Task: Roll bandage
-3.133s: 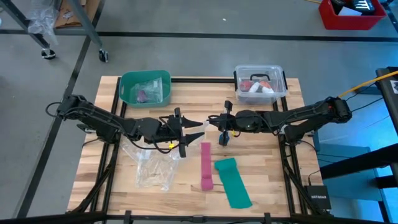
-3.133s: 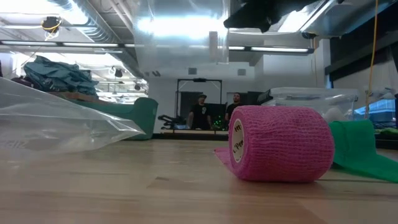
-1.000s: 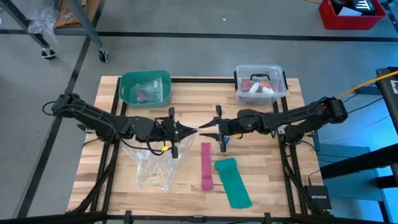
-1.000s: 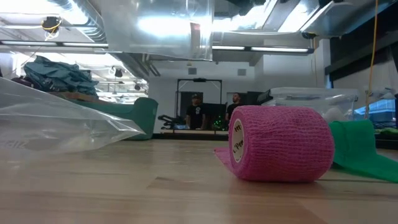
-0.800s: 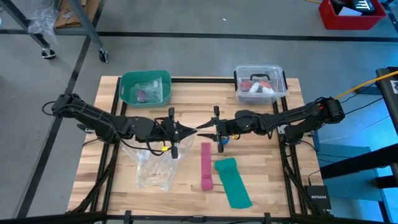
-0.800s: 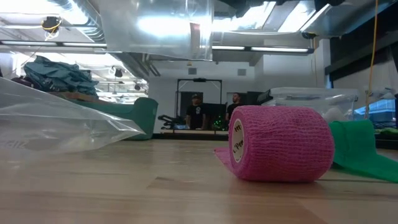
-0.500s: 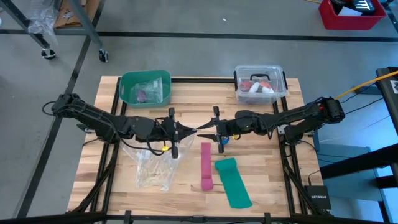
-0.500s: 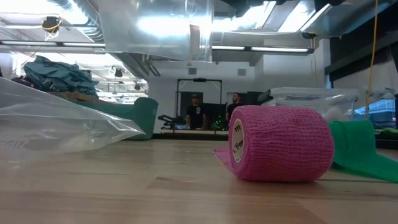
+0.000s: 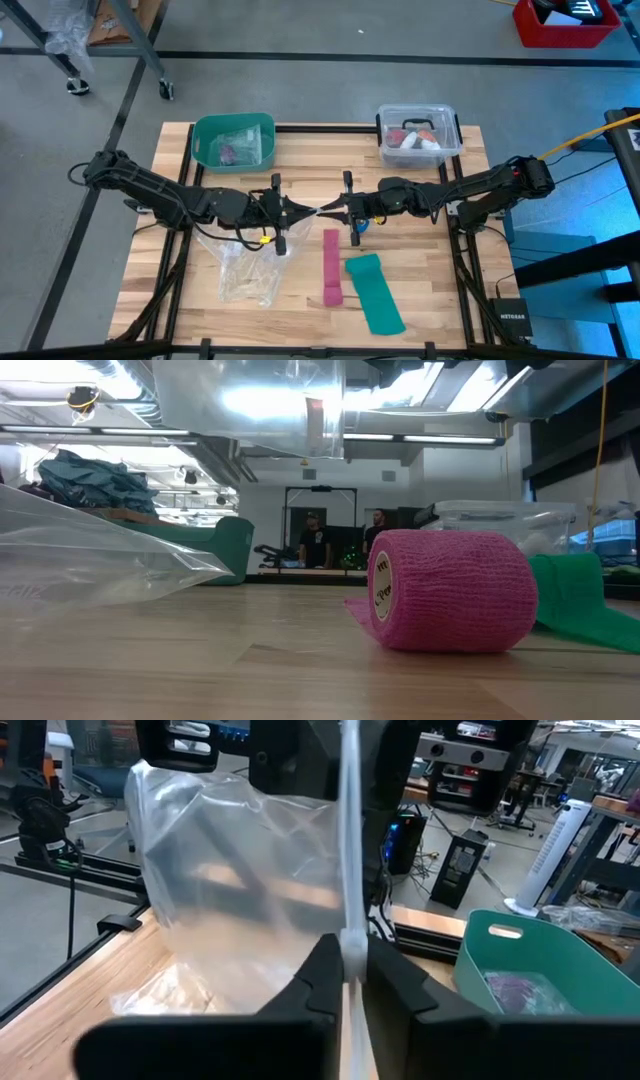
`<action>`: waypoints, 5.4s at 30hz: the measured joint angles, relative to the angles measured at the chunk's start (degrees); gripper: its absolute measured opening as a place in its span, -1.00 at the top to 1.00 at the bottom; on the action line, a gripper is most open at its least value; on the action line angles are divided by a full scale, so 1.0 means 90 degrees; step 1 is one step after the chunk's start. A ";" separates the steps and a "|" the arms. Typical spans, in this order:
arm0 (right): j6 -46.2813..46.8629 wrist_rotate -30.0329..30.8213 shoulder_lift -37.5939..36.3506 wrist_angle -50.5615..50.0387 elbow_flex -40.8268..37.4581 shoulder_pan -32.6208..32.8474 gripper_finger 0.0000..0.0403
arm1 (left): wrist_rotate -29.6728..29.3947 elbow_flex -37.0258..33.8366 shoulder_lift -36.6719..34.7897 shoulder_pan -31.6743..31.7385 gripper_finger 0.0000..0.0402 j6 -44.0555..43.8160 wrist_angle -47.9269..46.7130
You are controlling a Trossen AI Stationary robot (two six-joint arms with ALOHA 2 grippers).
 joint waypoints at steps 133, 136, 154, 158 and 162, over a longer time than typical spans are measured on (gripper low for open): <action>-0.0017 -0.0049 0.0002 0.0154 -0.0001 0.0000 0.86 | -0.0001 0.0000 -0.0102 -0.0063 1.00 0.0488 0.0487; -0.0012 -0.0050 0.0000 0.0071 0.0007 0.0000 0.80 | -0.0005 0.0000 -0.0102 -0.0061 1.00 0.0493 0.0505; 0.0000 -0.0049 -0.0005 -0.0631 0.0007 0.0000 0.80 | -0.0012 -0.0003 -0.0131 -0.0053 1.00 0.0838 0.0752; 0.0000 -0.0049 -0.0005 -0.0763 0.0007 0.0000 0.84 | -0.0056 -0.0002 -0.0131 -0.0053 1.00 0.0847 0.0728; 0.0061 -0.0049 -0.0005 -0.0925 0.0007 0.0000 0.83 | -0.0165 -0.0002 -0.0131 -0.0053 1.00 0.0989 0.0716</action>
